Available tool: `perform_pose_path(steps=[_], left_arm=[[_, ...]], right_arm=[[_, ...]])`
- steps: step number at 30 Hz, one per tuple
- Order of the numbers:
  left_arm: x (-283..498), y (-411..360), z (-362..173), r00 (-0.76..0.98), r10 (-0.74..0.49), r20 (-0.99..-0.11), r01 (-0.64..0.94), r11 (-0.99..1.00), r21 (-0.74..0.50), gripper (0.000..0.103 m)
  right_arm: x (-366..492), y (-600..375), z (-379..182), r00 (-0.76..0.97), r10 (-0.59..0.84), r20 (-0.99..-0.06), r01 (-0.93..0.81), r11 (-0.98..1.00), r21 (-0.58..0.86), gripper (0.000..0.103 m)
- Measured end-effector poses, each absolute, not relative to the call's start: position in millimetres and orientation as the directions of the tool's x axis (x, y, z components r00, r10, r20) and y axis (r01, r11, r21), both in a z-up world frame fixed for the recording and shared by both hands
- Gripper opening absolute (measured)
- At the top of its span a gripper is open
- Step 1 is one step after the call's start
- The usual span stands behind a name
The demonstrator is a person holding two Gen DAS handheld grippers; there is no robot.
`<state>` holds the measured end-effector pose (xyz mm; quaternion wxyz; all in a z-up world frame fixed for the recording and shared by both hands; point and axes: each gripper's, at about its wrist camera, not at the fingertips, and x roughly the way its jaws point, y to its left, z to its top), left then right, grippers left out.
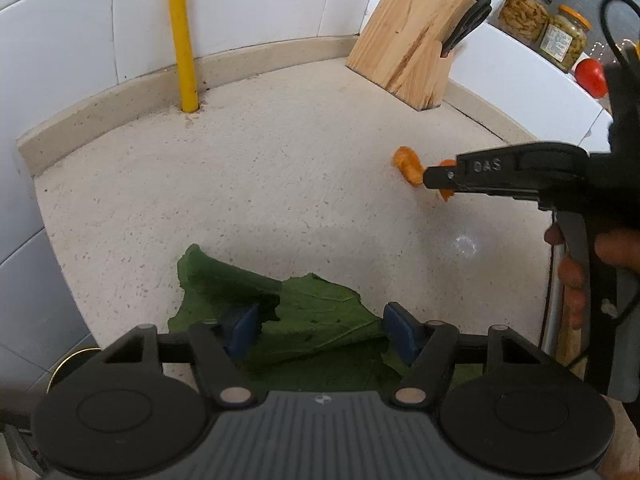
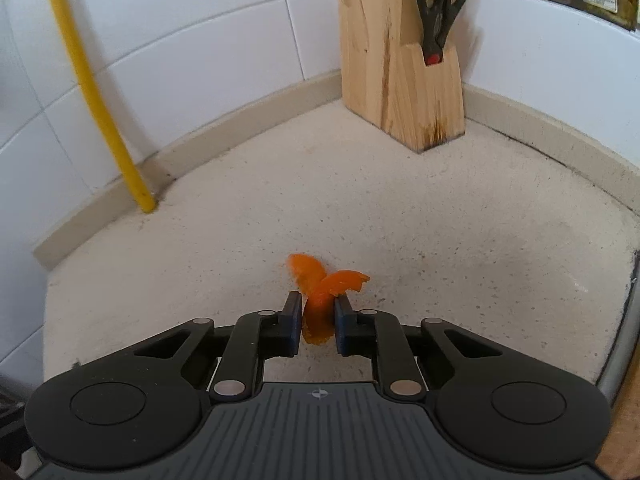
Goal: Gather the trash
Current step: 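Grasp the orange peel with the right tool while the left tool lowers onto the green leaf, then close the left tool on the large green leaf while the right tool lifts the orange peel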
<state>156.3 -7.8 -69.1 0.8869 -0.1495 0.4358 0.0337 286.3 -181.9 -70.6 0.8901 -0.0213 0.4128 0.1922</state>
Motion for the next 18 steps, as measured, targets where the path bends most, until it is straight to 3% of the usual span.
perform_pose_path(steps=[12, 18], left_arm=[[158.3, -7.5, -69.5, 0.620, -0.084, -0.780, -0.176, 0.954, -0.243, 0.065], [158.4, -9.7, -70.0, 0.622, -0.089, -0.778, -0.167, 0.956, -0.243, 0.069]], right_arm=[[317.1, -185.5, -80.5, 0.632, 0.274, -0.725, -0.320, 0.944, 0.078, 0.023], [329.5, -178.6, -89.4, 0.606, 0.289, -0.741, -0.349, 0.934, 0.078, 0.047]])
